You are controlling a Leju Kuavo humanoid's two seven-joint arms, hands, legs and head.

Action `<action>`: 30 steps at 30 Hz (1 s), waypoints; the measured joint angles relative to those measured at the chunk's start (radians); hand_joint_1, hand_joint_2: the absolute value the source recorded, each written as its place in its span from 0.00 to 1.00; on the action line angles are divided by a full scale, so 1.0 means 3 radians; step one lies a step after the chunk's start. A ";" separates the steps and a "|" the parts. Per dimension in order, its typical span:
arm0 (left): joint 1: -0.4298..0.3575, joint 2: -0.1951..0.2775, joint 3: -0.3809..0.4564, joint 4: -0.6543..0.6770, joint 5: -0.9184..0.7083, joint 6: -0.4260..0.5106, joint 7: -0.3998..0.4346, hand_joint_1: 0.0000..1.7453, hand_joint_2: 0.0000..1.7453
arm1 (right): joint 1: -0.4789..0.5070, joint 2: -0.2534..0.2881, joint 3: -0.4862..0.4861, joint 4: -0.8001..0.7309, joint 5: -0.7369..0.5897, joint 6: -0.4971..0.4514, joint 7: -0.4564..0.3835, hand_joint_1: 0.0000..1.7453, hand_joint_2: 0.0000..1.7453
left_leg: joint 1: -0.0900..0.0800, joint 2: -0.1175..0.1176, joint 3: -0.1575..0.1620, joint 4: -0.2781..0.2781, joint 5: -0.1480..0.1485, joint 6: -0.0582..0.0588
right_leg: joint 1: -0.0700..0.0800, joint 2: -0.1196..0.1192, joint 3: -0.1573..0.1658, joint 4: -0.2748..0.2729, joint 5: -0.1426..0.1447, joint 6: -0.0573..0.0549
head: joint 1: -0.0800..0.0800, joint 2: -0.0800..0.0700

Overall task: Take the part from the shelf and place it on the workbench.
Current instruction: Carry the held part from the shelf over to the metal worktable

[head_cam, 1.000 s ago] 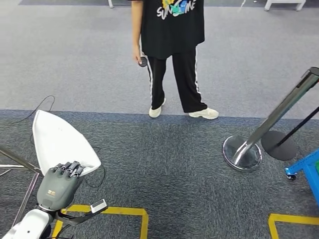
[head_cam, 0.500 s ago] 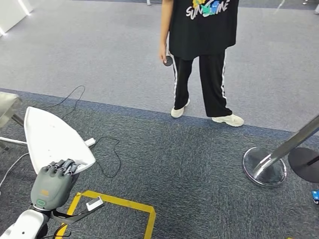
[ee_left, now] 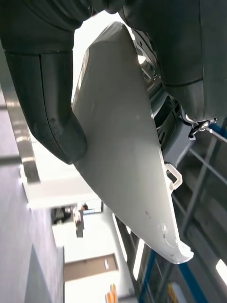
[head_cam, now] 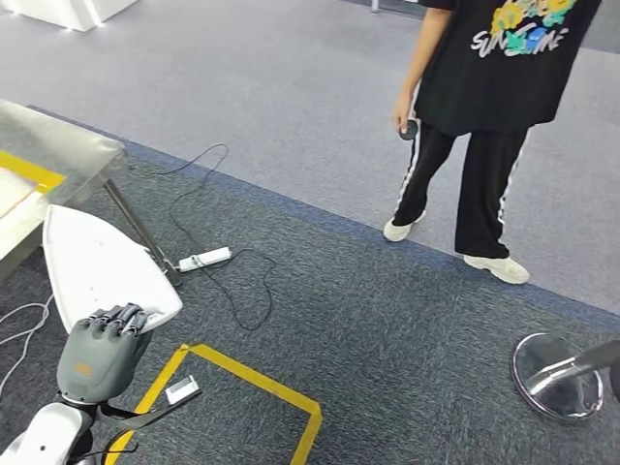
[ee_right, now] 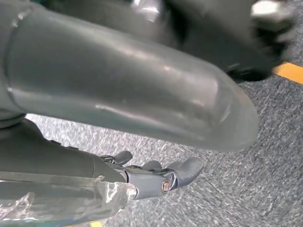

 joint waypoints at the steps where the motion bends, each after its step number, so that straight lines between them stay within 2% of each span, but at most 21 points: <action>1: 0.0004 -0.0007 0.0000 0.0000 0.0002 -0.0001 -0.0006 1.00 1.00 | 0.0006 0.0000 0.0000 0.0000 -0.0001 0.0000 0.0000 0.00 0.00 | 0.0002 -0.0050 0.0001 0.0001 -0.0001 0.0002 | -0.0001 0.0008 -0.0077 0.0122 -0.0014 0.0002 | 0.0000 0.0000; 2: 0.0008 -0.0012 0.0001 0.0000 0.0004 -0.0002 -0.0013 1.00 1.00 | 0.0010 0.0000 0.0000 0.0000 -0.0002 -0.0001 0.0001 0.00 0.00 | 0.0005 -0.0101 0.0003 0.0002 0.0000 0.0001 | -0.0003 0.0011 -0.0094 0.0111 0.0041 0.0002 | -0.0001 0.0000; 3: 0.0011 -0.0018 0.0003 0.0000 0.0007 -0.0004 -0.0022 1.00 1.00 | 0.0010 0.0000 0.0000 0.0000 -0.0002 -0.0003 0.0001 0.00 0.00 | 0.0011 -0.0153 0.0007 0.0005 0.0000 -0.0004 | -0.0009 0.0027 -0.0043 -0.0035 0.0156 0.0003 | -0.0001 0.0000; 4: 0.0012 -0.0023 0.0004 0.0000 0.0011 -0.0006 -0.0029 1.00 1.00 | 0.0009 0.0000 0.0000 0.0000 -0.0002 -0.0006 0.0001 0.00 0.00 | 0.0018 -0.0204 0.0010 0.0011 -0.0002 -0.0015 | -0.0022 0.0079 0.0052 -0.0264 0.0294 0.0009 | -0.0001 0.0000; 6: 0.0010 -0.0030 0.0009 -0.0001 0.0016 -0.0010 -0.0036 1.00 1.00 | 0.0003 0.0004 0.0000 0.0000 -0.0002 -0.0018 0.0001 0.00 0.00 | 0.0023 -0.0296 -0.0004 0.0036 -0.0009 -0.0053 | -0.0054 0.0241 0.0235 -0.0667 0.0455 0.0018 | 0.0000 0.0000; 7: 0.0010 -0.0032 0.0012 -0.0001 0.0016 -0.0011 -0.0037 1.00 1.00 | 0.0001 0.0007 0.0001 0.0000 -0.0001 -0.0025 0.0002 0.00 0.00 | 0.0026 -0.0335 -0.0017 0.0043 -0.0005 -0.0074 | -0.0061 0.0293 0.0279 -0.0756 0.0472 0.0014 | 0.0000 0.0000; 8: 0.0012 -0.0034 0.0015 -0.0002 0.0016 -0.0012 -0.0038 1.00 1.00 | 0.0000 0.0009 0.0001 0.0000 -0.0001 -0.0031 0.0002 0.00 0.00 | 0.0029 -0.0372 -0.0032 0.0043 0.0005 -0.0095 | -0.0059 0.0301 0.0292 -0.0776 0.0462 0.0000 | -0.0001 0.0000; 9: 0.0017 -0.0035 0.0018 -0.0002 0.0016 -0.0013 -0.0039 1.00 1.00 | 0.0000 0.0010 0.0001 0.0000 -0.0001 -0.0037 0.0002 0.00 0.00 | 0.0037 -0.0410 -0.0044 0.0037 0.0019 -0.0112 | -0.0055 0.0260 0.0296 -0.0775 0.0471 -0.0023 | -0.0002 0.0000; 10: 0.0025 -0.0036 0.0020 -0.0003 0.0015 -0.0014 -0.0040 1.00 1.00 | 0.0000 0.0012 0.0000 0.0000 -0.0001 -0.0040 0.0002 0.00 0.00 | 0.0038 -0.0393 -0.0054 0.0038 0.0020 -0.0128 | -0.0052 0.0221 0.0295 -0.0779 0.0480 -0.0045 | -0.0002 0.0000; 12: 0.0028 -0.0036 0.0023 -0.0003 0.0013 -0.0017 -0.0040 1.00 1.00 | 0.0000 0.0015 0.0000 0.0000 -0.0002 -0.0043 0.0002 0.00 0.00 | 0.0026 -0.0229 -0.0123 0.0175 -0.0070 -0.0151 | -0.0052 0.0143 0.0297 -0.0791 0.0494 -0.0086 | -0.0023 0.0000; 14: 0.0014 -0.0041 0.0022 -0.0002 0.0010 -0.0021 -0.0040 1.00 1.00 | 0.0006 0.0015 0.0001 0.0000 -0.0004 -0.0045 0.0001 0.00 0.00 | 0.0017 -0.0041 -0.0305 0.0567 -0.0280 -0.0168 | -0.0040 0.0056 0.0294 -0.0795 0.0492 -0.0114 | -0.0043 0.0000; 16: 0.0012 -0.0049 0.0020 -0.0002 0.0009 -0.0024 -0.0040 1.00 1.00 | 0.0014 0.0014 0.0000 0.0000 -0.0007 -0.0045 0.0001 0.00 0.00 | 0.0020 0.0000 -0.0477 0.0932 -0.0409 -0.0174 | -0.0029 -0.0042 0.0291 -0.0795 0.0484 -0.0128 | -0.0044 0.0000; 17: 0.0015 -0.0051 0.0020 -0.0001 0.0008 -0.0025 -0.0040 1.00 1.00 | 0.0014 0.0014 0.0000 0.0000 -0.0007 -0.0045 0.0001 0.00 0.00 | 0.0020 0.0003 -0.0490 0.0966 -0.0387 -0.0173 | -0.0025 -0.0088 0.0293 -0.0795 0.0481 -0.0132 | -0.0044 0.0000; 18: 0.0017 -0.0053 0.0020 -0.0001 0.0007 -0.0026 -0.0040 1.00 1.00 | 0.0011 0.0014 0.0000 0.0000 -0.0007 -0.0045 0.0001 0.00 0.00 | 0.0019 0.0012 -0.0437 0.0867 -0.0305 -0.0167 | -0.0023 -0.0131 0.0297 -0.0795 0.0476 -0.0133 | -0.0044 0.0000; 19: 0.0016 -0.0054 0.0021 -0.0001 0.0006 -0.0026 -0.0040 1.00 1.00 | 0.0007 0.0015 0.0001 0.0000 -0.0007 -0.0045 0.0001 0.00 0.00 | 0.0014 0.0047 -0.0327 0.0666 -0.0192 -0.0156 | -0.0021 -0.0171 0.0305 -0.0795 0.0471 -0.0131 | -0.0044 0.0000; 21: 0.0009 -0.0055 0.0021 -0.0001 0.0006 -0.0027 -0.0040 1.00 1.00 | 0.0001 0.0015 0.0001 0.0000 -0.0007 -0.0045 0.0001 0.00 0.00 | -0.0020 0.0229 -0.0095 0.0231 -0.0041 -0.0122 | -0.0005 -0.0242 0.0323 -0.0793 0.0452 -0.0113 | -0.0044 0.0000; 23: -0.0001 -0.0057 0.0022 -0.0001 0.0005 -0.0027 -0.0040 1.00 1.00 | 0.0001 0.0015 0.0001 0.0000 -0.0007 -0.0045 0.0001 0.00 0.00 | -0.0052 0.0329 -0.0010 0.0046 -0.0025 -0.0090 | 0.0014 -0.0312 0.0341 -0.0800 0.0434 -0.0085 | -0.0043 0.0000; 25: 0.0003 -0.0058 0.0022 -0.0001 0.0004 -0.0028 -0.0040 1.00 1.00 | 0.0000 0.0015 0.0001 0.0000 -0.0007 -0.0045 0.0001 0.00 0.00 | -0.0045 0.0237 -0.0012 0.0019 -0.0014 -0.0060 | 0.0017 -0.0378 0.0361 -0.0812 0.0418 -0.0054 | -0.0042 0.0000; 27: 0.0006 -0.0058 0.0021 -0.0002 0.0004 -0.0027 -0.0040 1.00 1.00 | -0.0005 0.0015 0.0001 0.0000 -0.0008 -0.0045 0.0000 0.00 0.00 | -0.0016 0.0148 0.0001 -0.0005 0.0003 -0.0026 | 0.0011 -0.0270 0.0322 -0.0692 0.0333 -0.0017 | -0.0031 0.0000; 29: -0.0001 -0.0061 0.0019 -0.0002 0.0005 -0.0028 -0.0040 1.00 1.00 | -0.0003 0.0015 0.0001 0.0000 -0.0008 -0.0046 0.0002 0.00 0.00 | 0.0007 0.0068 0.0007 -0.0012 0.0011 -0.0004 | 0.0002 -0.0075 0.0148 -0.0320 0.0150 0.0011 | -0.0009 0.0000; 30: -0.0003 -0.0062 0.0018 -0.0001 0.0006 -0.0030 -0.0040 1.00 1.00 | 0.0001 0.0015 0.0001 0.0000 -0.0008 -0.0047 0.0005 0.00 0.00 | 0.0010 0.0024 0.0006 -0.0012 0.0013 0.0001 | -0.0002 -0.0027 0.0031 -0.0096 0.0063 0.0017 | -0.0003 0.0000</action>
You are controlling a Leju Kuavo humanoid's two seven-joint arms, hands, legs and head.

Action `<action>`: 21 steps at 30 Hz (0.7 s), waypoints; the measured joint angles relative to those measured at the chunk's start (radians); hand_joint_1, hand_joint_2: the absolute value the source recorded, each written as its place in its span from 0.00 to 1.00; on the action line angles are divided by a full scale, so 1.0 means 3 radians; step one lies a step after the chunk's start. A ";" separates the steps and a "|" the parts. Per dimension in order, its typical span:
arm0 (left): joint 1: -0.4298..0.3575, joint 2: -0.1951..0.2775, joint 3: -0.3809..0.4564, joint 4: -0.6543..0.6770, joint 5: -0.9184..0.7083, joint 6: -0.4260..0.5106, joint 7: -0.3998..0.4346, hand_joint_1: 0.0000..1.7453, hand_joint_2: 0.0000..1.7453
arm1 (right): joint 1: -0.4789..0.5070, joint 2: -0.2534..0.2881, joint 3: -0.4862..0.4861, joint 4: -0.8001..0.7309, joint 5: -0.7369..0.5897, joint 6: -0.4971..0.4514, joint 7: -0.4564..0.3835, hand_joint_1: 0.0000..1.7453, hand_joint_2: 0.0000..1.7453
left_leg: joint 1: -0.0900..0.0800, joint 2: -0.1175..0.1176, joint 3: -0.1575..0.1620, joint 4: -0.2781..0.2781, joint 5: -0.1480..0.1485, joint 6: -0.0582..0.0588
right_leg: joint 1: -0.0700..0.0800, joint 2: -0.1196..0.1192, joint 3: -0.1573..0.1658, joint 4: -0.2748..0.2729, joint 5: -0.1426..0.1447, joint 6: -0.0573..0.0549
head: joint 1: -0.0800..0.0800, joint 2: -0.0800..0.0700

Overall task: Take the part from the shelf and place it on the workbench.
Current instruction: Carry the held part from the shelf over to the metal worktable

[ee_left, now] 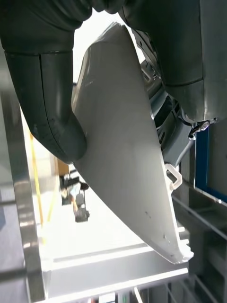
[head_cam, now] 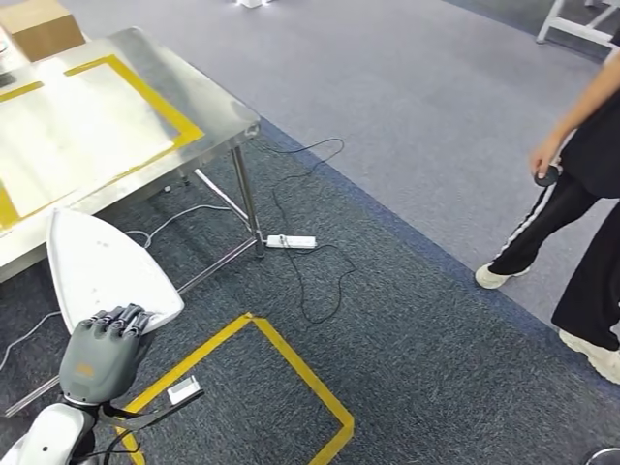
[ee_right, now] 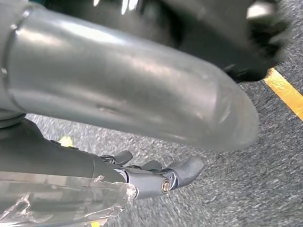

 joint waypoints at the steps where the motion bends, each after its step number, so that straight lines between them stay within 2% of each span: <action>1: 0.0000 -0.0001 -0.0002 0.0001 0.0001 -0.0001 0.0000 1.00 1.00 | 0.0005 0.0000 0.0000 0.0000 0.0000 -0.0002 0.0003 0.00 0.00 | 0.0002 -0.0047 0.0000 0.0000 0.0000 0.0002 | -0.0002 0.0021 -0.0094 0.0161 -0.0040 0.0004 | 0.0003 0.0000; 2: 0.0002 -0.0002 -0.0004 0.0001 0.0003 -0.0003 0.0000 1.00 1.00 | 0.0008 -0.0001 0.0000 0.0000 0.0000 -0.0006 0.0008 0.00 0.00 | 0.0005 -0.0098 0.0000 0.0002 0.0001 0.0002 | -0.0004 0.0031 -0.0140 0.0215 -0.0018 0.0007 | 0.0003 0.0000; 3: 0.0003 -0.0002 -0.0006 0.0002 0.0005 -0.0004 0.0000 1.00 1.00 | 0.0009 -0.0001 0.0000 0.0000 0.0000 -0.0010 0.0011 0.00 0.00 | 0.0010 -0.0150 0.0004 0.0004 0.0000 -0.0002 | -0.0008 0.0043 -0.0125 0.0140 0.0068 0.0008 | 0.0003 0.0000; 4: 0.0003 -0.0002 -0.0007 0.0002 0.0009 -0.0006 0.0000 1.00 1.00 | 0.0009 -0.0001 0.0000 0.0000 0.0000 -0.0014 0.0014 0.00 0.00 | 0.0018 -0.0199 0.0007 0.0009 -0.0002 -0.0010 | -0.0015 0.0072 -0.0052 -0.0046 0.0196 0.0012 | 0.0003 0.0000; 5: 0.0001 -0.0002 -0.0008 0.0002 0.0013 -0.0008 0.0000 1.00 1.00 | 0.0008 0.0000 0.0000 0.0000 0.0000 -0.0017 0.0016 0.00 0.00 | 0.0023 -0.0244 0.0007 0.0017 -0.0005 -0.0025 | -0.0031 0.0147 0.0044 -0.0278 0.0314 0.0021 | 0.0005 0.0000; 6: -0.0003 -0.0002 -0.0009 0.0002 0.0017 -0.0011 0.0000 1.00 1.00 | 0.0005 0.0000 0.0000 0.0000 0.0000 -0.0018 0.0016 0.00 0.00 | 0.0025 -0.0290 -0.0002 0.0034 -0.0010 -0.0044 | -0.0049 0.0226 0.0138 -0.0480 0.0393 0.0021 | 0.0005 0.0000; 7: -0.0008 -0.0002 -0.0011 0.0002 0.0019 -0.0014 0.0000 1.00 1.00 | 0.0003 0.0001 0.0001 0.0000 0.0000 -0.0019 0.0018 0.00 0.00 | 0.0026 -0.0328 -0.0016 0.0047 -0.0009 -0.0064 | -0.0062 0.0286 0.0200 -0.0615 0.0434 0.0017 | 0.0004 0.0000; 8: -0.0012 -0.0002 -0.0012 0.0002 0.0020 -0.0017 0.0000 1.00 1.00 | 0.0001 0.0002 0.0001 0.0000 0.0000 -0.0020 0.0020 0.00 0.00 | 0.0026 -0.0366 -0.0032 0.0052 -0.0003 -0.0085 | -0.0067 0.0320 0.0229 -0.0675 0.0438 0.0005 | 0.0004 0.0000; 10: -0.0008 0.0000 -0.0015 0.0003 0.0024 -0.0025 0.0001 1.00 1.00 | -0.0001 0.0003 0.0002 0.0000 0.0000 -0.0023 0.0024 0.00 0.00 | 0.0036 -0.0425 -0.0055 0.0046 0.0015 -0.0119 | -0.0061 0.0256 0.0239 -0.0687 0.0445 -0.0041 | 0.0004 0.0000; 11: -0.0003 0.0001 -0.0016 0.0003 0.0026 -0.0028 0.0001 1.00 1.00 | -0.0002 0.0003 0.0002 0.0000 0.0000 -0.0024 0.0025 0.00 0.00 | 0.0034 -0.0394 -0.0068 0.0061 0.0002 -0.0134 | -0.0061 0.0222 0.0241 -0.0691 0.0450 -0.0064 | 0.0000 0.0000; 12: -0.0003 0.0003 -0.0016 0.0003 0.0029 -0.0030 0.0003 1.00 1.00 | -0.0002 0.0004 0.0003 -0.0001 0.0000 -0.0024 0.0025 0.00 0.00 | 0.0030 -0.0322 -0.0102 0.0128 -0.0044 -0.0147 | -0.0063 0.0184 0.0243 -0.0697 0.0455 -0.0086 | -0.0012 0.0000; 14: -0.0016 0.0003 -0.0017 0.0003 0.0030 -0.0031 0.0005 1.00 1.00 | 0.0002 0.0004 0.0004 -0.0001 0.0000 -0.0025 0.0025 0.00 0.00 | 0.0019 -0.0119 -0.0264 0.0471 -0.0236 -0.0170 | -0.0057 0.0103 0.0241 -0.0703 0.0456 -0.0119 | -0.0038 0.0000; 16: -0.0024 0.0000 -0.0020 0.0005 0.0031 -0.0032 0.0006 1.00 1.00 | 0.0011 0.0004 0.0004 -0.0001 0.0000 -0.0025 0.0025 0.00 0.00 | 0.0024 -0.0033 -0.0471 0.0897 -0.0409 -0.0183 | -0.0046 0.0005 0.0238 -0.0704 0.0448 -0.0134 | -0.0044 0.0000; 17: -0.0022 -0.0001 -0.0022 0.0007 0.0031 -0.0034 0.0006 1.00 1.00 | 0.0014 0.0004 0.0004 -0.0001 0.0000 -0.0026 0.0026 0.00 0.00 | 0.0026 -0.0021 -0.0515 0.0990 -0.0416 -0.0184 | -0.0043 -0.0043 0.0239 -0.0704 0.0445 -0.0138 | -0.0045 0.0000; 18: -0.0019 -0.0001 -0.0022 0.0008 0.0031 -0.0035 0.0007 1.00 1.00 | 0.0013 0.0004 0.0004 -0.0001 0.0000 -0.0027 0.0026 0.00 0.00 | 0.0027 -0.0015 -0.0493 0.0951 -0.0359 -0.0180 | -0.0041 -0.0089 0.0242 -0.0704 0.0441 -0.0138 | -0.0044 0.0000; 19: -0.0018 0.0000 -0.0022 0.0009 0.0031 -0.0037 0.0009 1.00 1.00 | 0.0009 0.0004 0.0004 -0.0001 0.0000 -0.0027 0.0026 0.00 0.00 | 0.0024 0.0008 -0.0405 0.0788 -0.0255 -0.0172 | -0.0040 -0.0131 0.0248 -0.0704 0.0437 -0.0134 | -0.0045 0.0000; 21: -0.0025 0.0001 -0.0021 0.0010 0.0031 -0.0039 0.0013 1.00 1.00 | 0.0003 0.0004 0.0007 -0.0001 0.0000 -0.0028 0.0026 0.00 0.00 | -0.0001 0.0174 -0.0157 0.0331 -0.0072 -0.0140 | -0.0027 -0.0205 0.0264 -0.0699 0.0420 -0.0114 | -0.0047 0.0000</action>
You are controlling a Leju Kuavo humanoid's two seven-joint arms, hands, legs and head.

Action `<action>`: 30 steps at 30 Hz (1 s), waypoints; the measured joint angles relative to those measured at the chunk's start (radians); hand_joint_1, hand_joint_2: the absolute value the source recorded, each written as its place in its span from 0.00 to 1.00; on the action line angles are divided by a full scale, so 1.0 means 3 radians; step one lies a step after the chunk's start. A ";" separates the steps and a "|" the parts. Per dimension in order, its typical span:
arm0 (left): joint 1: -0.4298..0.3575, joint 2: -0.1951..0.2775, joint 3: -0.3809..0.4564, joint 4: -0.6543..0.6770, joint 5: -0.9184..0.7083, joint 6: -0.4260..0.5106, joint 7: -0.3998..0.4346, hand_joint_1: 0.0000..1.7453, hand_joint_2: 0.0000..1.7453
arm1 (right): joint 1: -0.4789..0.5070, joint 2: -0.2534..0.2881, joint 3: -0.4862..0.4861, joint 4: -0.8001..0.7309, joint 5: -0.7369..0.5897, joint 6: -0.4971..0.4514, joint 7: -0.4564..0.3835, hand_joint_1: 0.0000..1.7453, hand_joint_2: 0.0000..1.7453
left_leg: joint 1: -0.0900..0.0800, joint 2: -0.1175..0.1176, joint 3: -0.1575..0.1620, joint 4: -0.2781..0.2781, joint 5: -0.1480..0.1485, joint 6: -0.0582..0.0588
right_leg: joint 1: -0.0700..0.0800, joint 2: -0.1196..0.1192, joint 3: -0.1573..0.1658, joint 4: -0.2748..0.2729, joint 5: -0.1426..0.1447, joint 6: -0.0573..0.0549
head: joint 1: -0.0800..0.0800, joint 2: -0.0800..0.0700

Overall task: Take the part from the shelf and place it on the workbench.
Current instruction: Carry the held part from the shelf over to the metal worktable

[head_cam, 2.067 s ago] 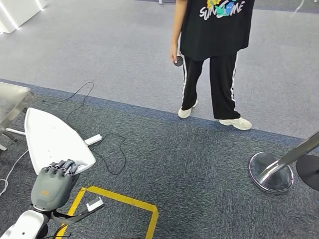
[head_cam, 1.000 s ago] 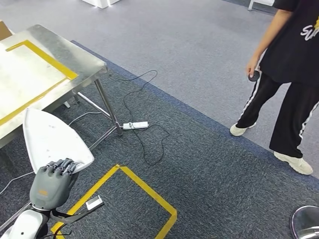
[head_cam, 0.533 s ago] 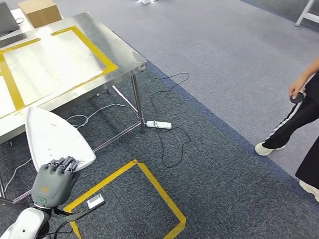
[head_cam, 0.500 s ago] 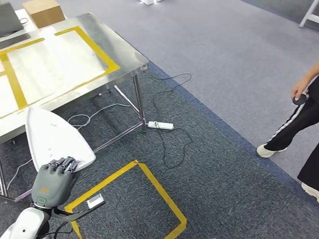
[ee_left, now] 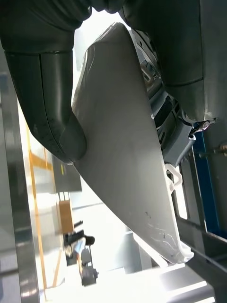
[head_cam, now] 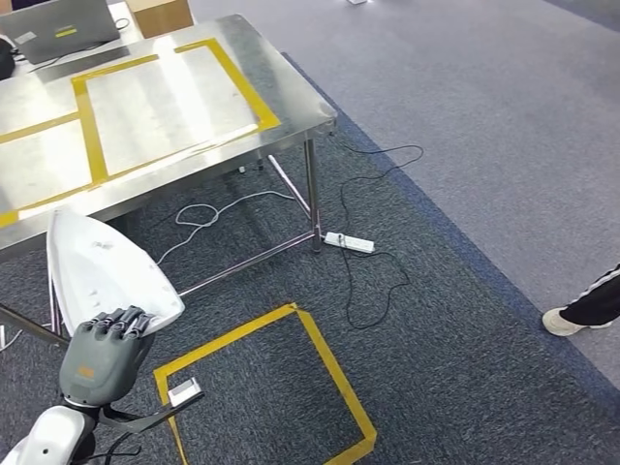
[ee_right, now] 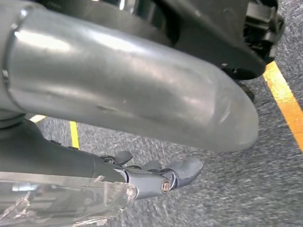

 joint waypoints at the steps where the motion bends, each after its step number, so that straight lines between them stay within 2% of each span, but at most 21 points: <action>1: -0.0005 0.0000 0.0000 0.0000 0.0000 -0.0001 0.0001 1.00 1.00 | -0.0001 0.0000 0.0002 0.0000 0.0000 0.0000 0.0000 0.00 0.00 | -0.0014 0.0071 0.0085 -0.0163 0.0040 0.0019 | 0.0011 -0.0034 0.0008 0.0000 -0.0010 0.0016 | 0.0002 0.0000; 2: -0.0010 0.0000 0.0000 0.0000 0.0000 -0.0001 0.0002 1.00 1.00 | -0.0001 0.0000 0.0003 0.0000 0.0000 0.0000 0.0000 0.00 0.00 | -0.0027 0.0113 0.0126 -0.0251 0.0045 0.0037 | 0.0020 -0.0070 0.0018 -0.0004 -0.0019 0.0034 | 0.0003 0.0000; 4: -0.0008 0.0000 0.0001 0.0000 0.0000 -0.0003 0.0003 1.00 1.00 | -0.0002 0.0000 0.0004 0.0000 -0.0001 0.0001 0.0000 0.00 0.00 | -0.0031 0.0038 0.0127 -0.0282 0.0040 0.0070 | 0.0028 -0.0150 0.0043 -0.0025 -0.0033 0.0070 | 0.0008 0.0000; 5: -0.0003 0.0001 0.0001 -0.0001 0.0000 -0.0003 0.0003 1.00 1.00 | -0.0004 0.0000 0.0004 0.0000 -0.0001 0.0001 -0.0001 0.00 0.00 | -0.0023 -0.0005 0.0132 -0.0294 0.0046 0.0087 | 0.0025 -0.0136 0.0049 -0.0016 -0.0049 0.0091 | 0.0011 0.0000; 7: -0.0005 0.0001 0.0001 -0.0001 0.0000 -0.0004 0.0003 1.00 1.00 | -0.0007 0.0000 0.0006 0.0000 -0.0002 0.0001 -0.0003 0.00 0.00 | 0.0001 -0.0087 0.0149 -0.0317 0.0062 0.0124 | 0.0018 0.0021 -0.0026 0.0170 -0.0165 0.0125 | 0.0030 0.0000; 9: -0.0012 -0.0002 -0.0001 0.0000 0.0000 -0.0006 0.0003 1.00 1.00 | 0.0000 0.0000 0.0006 0.0000 -0.0002 0.0000 -0.0002 0.00 0.00 | 0.0011 -0.0168 0.0150 -0.0318 0.0062 0.0148 | 0.0011 0.0194 -0.0232 0.0593 -0.0362 0.0139 | 0.0052 0.0000; 10: -0.0011 -0.0003 -0.0003 0.0000 0.0000 -0.0007 0.0003 1.00 1.00 | 0.0005 0.0000 0.0006 0.0000 -0.0002 0.0000 -0.0001 0.00 0.00 | 0.0010 -0.0215 0.0150 -0.0317 0.0061 0.0153 | 0.0012 0.0223 -0.0336 0.0785 -0.0425 0.0141 | 0.0055 0.0000; 11: -0.0009 -0.0004 -0.0004 0.0001 0.0000 -0.0008 0.0003 1.00 1.00 | 0.0010 0.0000 0.0006 0.0000 -0.0002 0.0000 0.0000 0.00 0.00 | 0.0010 -0.0264 0.0151 -0.0316 0.0060 0.0155 | 0.0012 0.0236 -0.0400 0.0880 -0.0427 0.0140 | 0.0056 0.0000; 12: -0.0007 -0.0004 -0.0004 0.0001 0.0000 -0.0009 0.0003 1.00 1.00 | 0.0012 0.0000 0.0006 0.0000 -0.0002 0.0000 0.0000 0.00 0.00 | 0.0010 -0.0317 0.0155 -0.0314 0.0060 0.0155 | 0.0012 0.0244 -0.0403 0.0845 -0.0360 0.0136 | 0.0056 0.0000; 13: -0.0006 -0.0004 -0.0005 0.0001 0.0000 -0.0009 0.0003 1.00 1.00 | 0.0013 0.0000 0.0006 0.0000 -0.0002 0.0000 0.0000 0.00 0.00 | 0.0012 -0.0369 0.0160 -0.0312 0.0058 0.0152 | 0.0010 0.0264 -0.0343 0.0683 -0.0237 0.0131 | 0.0056 0.0000; 15: -0.0007 -0.0004 -0.0004 0.0001 0.0000 -0.0009 0.0003 1.00 1.00 | 0.0010 0.0000 0.0006 0.0000 -0.0002 0.0000 0.0000 0.00 0.00 | 0.0012 -0.0461 0.0161 -0.0302 0.0053 0.0132 | -0.0014 0.0418 -0.0152 0.0226 -0.0014 0.0124 | 0.0055 0.0000; 17: -0.0012 -0.0004 -0.0003 0.0001 0.0000 -0.0010 0.0003 1.00 1.00 | 0.0006 0.0000 0.0007 0.0000 -0.0002 0.0001 -0.0001 0.00 0.00 | 0.0016 -0.0540 0.0138 -0.0294 0.0059 0.0094 | -0.0033 0.0558 -0.0039 -0.0007 0.0043 0.0116 | 0.0051 0.0000; 18: -0.0011 -0.0004 -0.0003 0.0001 0.0000 -0.0010 0.0003 1.00 1.00 | 0.0005 0.0000 0.0007 0.0000 -0.0002 0.0001 -0.0001 0.00 0.00 | 0.0022 -0.0580 0.0123 -0.0295 0.0069 0.0071 | -0.0032 0.0567 -0.0027 -0.0022 0.0031 0.0105 | 0.0050 0.0000; 19: -0.0007 -0.0005 -0.0003 0.0001 0.0000 -0.0010 0.0003 1.00 1.00 | 0.0004 0.0000 0.0007 0.0000 -0.0002 0.0000 0.0000 0.00 0.00 | 0.0032 -0.0620 0.0113 -0.0303 0.0079 0.0049 | -0.0028 0.0527 -0.0017 -0.0025 0.0036 0.0087 | 0.0050 0.0000; 20: 0.0000 -0.0004 -0.0003 0.0001 0.0000 -0.0010 0.0003 1.00 1.00 | 0.0004 0.0001 0.0006 0.0000 -0.0003 0.0000 0.0000 0.00 0.00 | 0.0036 -0.0615 0.0106 -0.0300 0.0078 0.0029 | -0.0026 0.0484 -0.0009 -0.0034 0.0042 0.0067 | 0.0050 0.0000; 22: 0.0002 -0.0001 -0.0002 0.0001 0.0000 -0.0009 0.0004 1.00 1.00 | 0.0003 0.0002 0.0006 -0.0001 -0.0003 0.0000 -0.0002 0.00 0.00 | 0.0026 -0.0462 0.0034 -0.0155 -0.0014 -0.0003 | -0.0032 0.0394 0.0014 -0.0063 0.0052 0.0025 | 0.0029 0.0000; 24: -0.0007 0.0001 -0.0002 0.0001 -0.0001 -0.0009 0.0008 1.00 1.00 | 0.0008 0.0003 0.0006 -0.0001 -0.0003 0.0000 -0.0003 0.00 0.00 | 0.0022 -0.0258 -0.0161 0.0238 -0.0211 -0.0029 | -0.0022 0.0297 0.0025 -0.0073 0.0045 -0.0004 | 0.0006 0.0000; 26: 0.0000 0.0000 -0.0002 0.0001 -0.0001 -0.0010 0.0013 1.00 1.00 | 0.0016 0.0003 0.0006 -0.0001 -0.0004 0.0001 -0.0003 0.00 0.00 | 0.0032 -0.0199 -0.0334 0.0570 -0.0316 -0.0044 | -0.0014 0.0198 0.0028 -0.0072 0.0033 -0.0013 | 0.0004 0.0000; 27: 0.0007 0.0000 -0.0002 0.0001 -0.0001 -0.0010 0.0016 1.00 1.00 | 0.0016 0.0003 0.0006 -0.0001 -0.0005 0.0001 -0.0003 0.00 0.00 | 0.0035 -0.0192 -0.0341 0.0577 -0.0278 -0.0045 | -0.0013 0.0150 0.0032 -0.0072 0.0027 -0.0012 | 0.0004 0.0000; 28: 0.0011 0.0000 -0.0002 0.0001 -0.0001 -0.0011 0.0020 1.00 1.00 | 0.0015 0.0003 0.0006 -0.0001 -0.0007 0.0001 -0.0004 0.00 0.00 | 0.0035 -0.0178 -0.0280 0.0459 -0.0185 -0.0042 | -0.0013 0.0105 0.0040 -0.0072 0.0020 -0.0008 | 0.0004 0.0000; 30: 0.0010 0.0003 -0.0002 0.0001 -0.0001 -0.0011 0.0029 1.00 1.00 | 0.0008 0.0003 0.0006 -0.0001 -0.0011 0.0002 -0.0007 0.00 0.00 | 0.0021 -0.0046 -0.0048 0.0033 0.0021 -0.0025 | -0.0004 0.0026 0.0065 -0.0072 0.0000 0.0012 | 0.0003 0.0000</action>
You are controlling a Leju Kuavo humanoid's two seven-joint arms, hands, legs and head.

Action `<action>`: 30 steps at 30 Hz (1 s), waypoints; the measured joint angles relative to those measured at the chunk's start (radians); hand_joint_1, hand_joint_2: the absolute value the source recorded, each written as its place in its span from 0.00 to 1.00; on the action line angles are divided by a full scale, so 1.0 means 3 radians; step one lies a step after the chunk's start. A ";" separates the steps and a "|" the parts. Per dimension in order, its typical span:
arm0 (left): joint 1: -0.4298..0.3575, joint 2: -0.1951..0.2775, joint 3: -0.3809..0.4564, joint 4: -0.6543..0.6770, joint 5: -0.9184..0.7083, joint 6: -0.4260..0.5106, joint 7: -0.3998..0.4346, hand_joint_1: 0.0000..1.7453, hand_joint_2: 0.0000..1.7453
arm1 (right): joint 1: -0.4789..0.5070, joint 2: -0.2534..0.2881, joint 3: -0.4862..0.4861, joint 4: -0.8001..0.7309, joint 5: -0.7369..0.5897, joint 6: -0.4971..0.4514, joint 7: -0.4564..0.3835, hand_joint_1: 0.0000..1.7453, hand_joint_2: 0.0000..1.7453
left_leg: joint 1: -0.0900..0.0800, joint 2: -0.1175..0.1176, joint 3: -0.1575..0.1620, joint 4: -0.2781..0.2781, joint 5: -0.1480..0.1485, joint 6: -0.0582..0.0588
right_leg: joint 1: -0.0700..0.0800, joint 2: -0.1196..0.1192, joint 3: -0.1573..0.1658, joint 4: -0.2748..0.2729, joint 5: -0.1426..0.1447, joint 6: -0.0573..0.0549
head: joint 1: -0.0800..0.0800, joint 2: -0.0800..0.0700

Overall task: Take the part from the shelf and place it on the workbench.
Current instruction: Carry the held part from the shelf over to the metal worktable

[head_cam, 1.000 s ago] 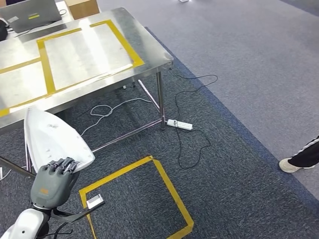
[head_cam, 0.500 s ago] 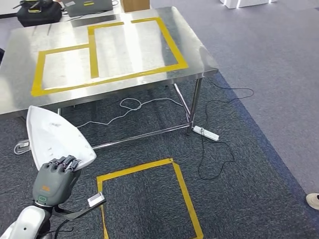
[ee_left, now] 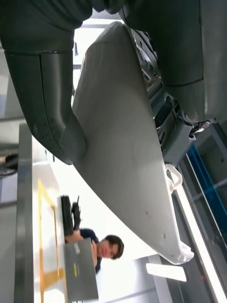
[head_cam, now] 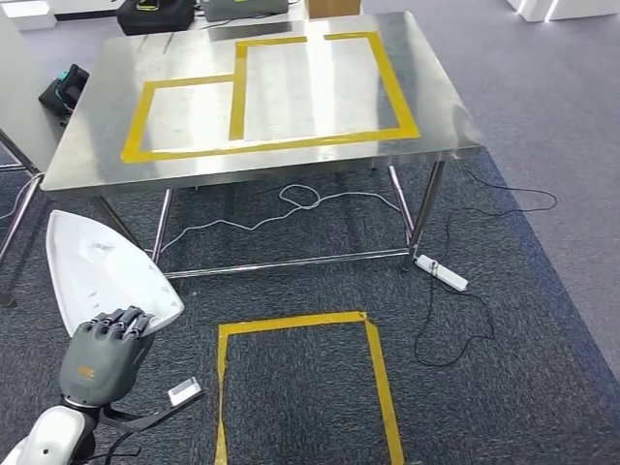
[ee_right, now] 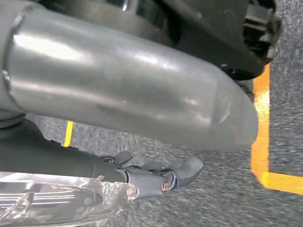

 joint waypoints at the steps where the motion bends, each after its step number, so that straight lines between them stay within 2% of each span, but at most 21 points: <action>1: -0.0005 0.0000 0.0000 0.0000 0.0000 0.0000 0.0003 1.00 1.00 | -0.0002 0.0000 0.0000 0.0000 -0.0001 0.0001 -0.0002 0.00 0.00 | -0.0011 0.0075 0.0095 -0.0177 0.0053 0.0018 | 0.0011 -0.0034 0.0011 0.0003 -0.0014 0.0017 | -0.0001 0.0000; 2: -0.0009 0.0001 0.0001 0.0000 0.0000 0.0000 0.0005 1.00 1.00 | -0.0003 0.0000 0.0000 0.0000 -0.0003 0.0001 -0.0004 0.00 0.00 | -0.0022 0.0130 0.0148 -0.0283 0.0069 0.0037 | 0.0024 -0.0067 0.0021 0.0001 -0.0026 0.0035 | 0.0001 0.0000; 3: -0.0011 0.0001 0.0001 0.0000 0.0000 -0.0001 0.0007 1.00 1.00 | -0.0003 0.0000 0.0000 0.0000 -0.0005 0.0002 -0.0007 0.00 0.00 | -0.0033 0.0142 0.0163 -0.0323 0.0057 0.0055 | 0.0034 -0.0103 0.0032 -0.0004 -0.0037 0.0053 | 0.0003 0.0000; 5: -0.0006 0.0003 0.0001 0.0000 0.0008 -0.0003 0.0003 1.00 1.00 | -0.0004 0.0000 0.0000 0.0000 -0.0018 0.0003 -0.0018 0.00 0.00 | -0.0029 0.0064 0.0164 -0.0340 0.0058 0.0097 | 0.0034 -0.0147 0.0054 -0.0015 -0.0057 0.0089 | 0.0008 0.0000; 7: -0.0007 0.0011 -0.0001 -0.0001 0.0070 -0.0013 -0.0055 1.00 1.00 | -0.0010 0.0000 0.0000 0.0000 -0.0030 0.0006 -0.0036 0.00 0.00 | -0.0011 0.0007 0.0176 -0.0355 0.0063 0.0133 | 0.0025 -0.0010 0.0006 0.0112 -0.0149 0.0127 | 0.0023 0.0000; 9: -0.0017 0.0036 -0.0018 -0.0001 0.0219 -0.0005 -0.0220 1.00 1.00 | -0.0013 0.0000 0.0004 0.0000 -0.0017 0.0011 -0.0045 0.00 0.00 | -0.0003 -0.0035 0.0180 -0.0359 0.0060 0.0158 | 0.0021 0.0170 -0.0189 0.0505 -0.0342 0.0145 | 0.0046 0.0000; 10: -0.0022 0.0062 -0.0039 -0.0001 0.0316 0.0022 -0.0344 1.00 1.00 | -0.0010 0.0000 0.0010 0.0000 -0.0002 0.0012 -0.0044 0.00 0.00 | -0.0004 -0.0058 0.0181 -0.0358 0.0058 0.0165 | 0.0020 0.0201 -0.0314 0.0734 -0.0429 0.0144 | 0.0052 0.0000; 11: -0.0025 0.0096 -0.0065 -0.0001 0.0415 0.0065 -0.0481 1.00 1.00 | -0.0006 0.0000 0.0019 0.0000 0.0016 0.0013 -0.0041 0.00 0.00 | -0.0006 -0.0080 0.0183 -0.0358 0.0055 0.0170 | 0.0021 0.0211 -0.0412 0.0892 -0.0460 0.0140 | 0.0053 0.0000; 12: -0.0027 0.0138 -0.0094 0.0000 0.0513 0.0120 -0.0630 1.00 1.00 | -0.0002 -0.0001 0.0031 0.0000 0.0034 0.0017 -0.0038 0.00 0.00 | -0.0007 -0.0102 0.0189 -0.0357 0.0052 0.0170 | 0.0022 0.0213 -0.0458 0.0935 -0.0422 0.0135 | 0.0054 0.0000; 13: -0.0027 0.0183 -0.0122 0.0000 0.0603 0.0178 -0.0774 1.00 1.00 | -0.0001 -0.0002 0.0044 0.0000 0.0048 0.0024 -0.0038 0.00 0.00 | -0.0008 -0.0121 0.0198 -0.0356 0.0048 0.0168 | 0.0021 0.0214 -0.0441 0.0847 -0.0322 0.0127 | 0.0055 0.0000; 15: -0.0032 0.0285 -0.0163 0.0000 0.0745 0.0276 -0.1034 1.00 1.00 | -0.0006 -0.0005 0.0069 0.0000 0.0067 0.0042 -0.0043 0.00 0.00 | -0.0009 -0.0147 0.0218 -0.0352 0.0036 0.0151 | 0.0019 0.0220 -0.0278 0.0424 -0.0061 0.0116 | 0.0057 0.0000; 16: -0.0039 0.0340 -0.0179 0.0000 0.0794 0.0307 -0.1145 1.00 1.00 | -0.0012 -0.0006 0.0082 0.0000 0.0073 0.0054 -0.0049 0.00 0.00 | -0.0014 -0.0156 0.0220 -0.0342 0.0027 0.0136 | 0.0015 0.0229 -0.0190 0.0228 0.0017 0.0108 | 0.0056 0.0000; 17: -0.0051 0.0398 -0.0191 0.0000 0.0829 0.0326 -0.1245 1.00 1.00 | -0.0017 -0.0006 0.0095 0.0000 0.0077 0.0065 -0.0053 0.00 0.00 | -0.0020 -0.0162 0.0216 -0.0334 0.0021 0.0123 | 0.0009 0.0239 -0.0132 0.0097 0.0057 0.0100 | 0.0053 0.0000; 18: -0.0065 0.0450 -0.0203 -0.0001 0.0853 0.0334 -0.1330 1.00 1.00 | -0.0020 -0.0006 0.0108 0.0001 0.0079 0.0075 -0.0058 0.00 0.00 | -0.0028 -0.0166 0.0209 -0.0327 0.0020 0.0136 | 0.0005 0.0248 -0.0107 0.0039 0.0062 0.0097 | 0.0051 0.0000; 21: -0.0101 0.0563 -0.0238 -0.0001 0.0893 0.0328 -0.1462 1.00 1.00 | -0.0018 -0.0007 0.0137 0.0001 0.0081 0.0091 -0.0063 0.00 0.00 | -0.0038 -0.0169 0.0204 -0.0332 0.0036 0.0239 | 0.0004 0.0256 -0.0105 0.0022 0.0071 0.0091 | 0.0046 0.0000; 22: -0.0113 0.0589 -0.0250 -0.0001 0.0900 0.0327 -0.1476 1.00 1.00 | -0.0017 -0.0008 0.0144 0.0001 0.0082 0.0093 -0.0063 0.00 0.00 | -0.0038 -0.0168 0.0208 -0.0339 0.0040 0.0252 | 0.0009 0.0259 -0.0105 0.0022 0.0071 0.0084 | 0.0046 0.0000; 24: -0.0142 0.0628 -0.0272 -0.0001 0.0906 0.0325 -0.1488 1.00 1.00 | -0.0019 -0.0008 0.0155 0.0001 0.0082 0.0095 -0.0064 0.00 0.00 | -0.0034 -0.0167 0.0217 -0.0358 0.0047 0.0231 | 0.0018 0.0261 -0.0105 0.0022 0.0071 0.0066 | 0.0046 0.0000; 28: -0.0170 0.0661 -0.0311 -0.0001 0.0902 0.0322 -0.1534 1.00 1.00 | -0.0021 -0.0009 0.0172 0.0001 0.0081 0.0102 -0.0064 0.00 0.00 | -0.0021 -0.0167 0.0233 -0.0393 0.0059 0.0087 | 0.0027 0.0259 -0.0106 0.0023 0.0067 0.0042 | 0.0047 0.0000; 30: -0.0194 0.0675 -0.0334 -0.0001 0.0884 0.0314 -0.1601 1.00 1.00 | -0.0021 -0.0010 0.0177 0.0001 0.0081 0.0113 -0.0064 0.00 0.00 | -0.0018 -0.0167 0.0233 -0.0395 0.0060 0.0064 | 0.0029 0.0259 -0.0106 0.0024 0.0069 0.0036 | 0.0048 0.0000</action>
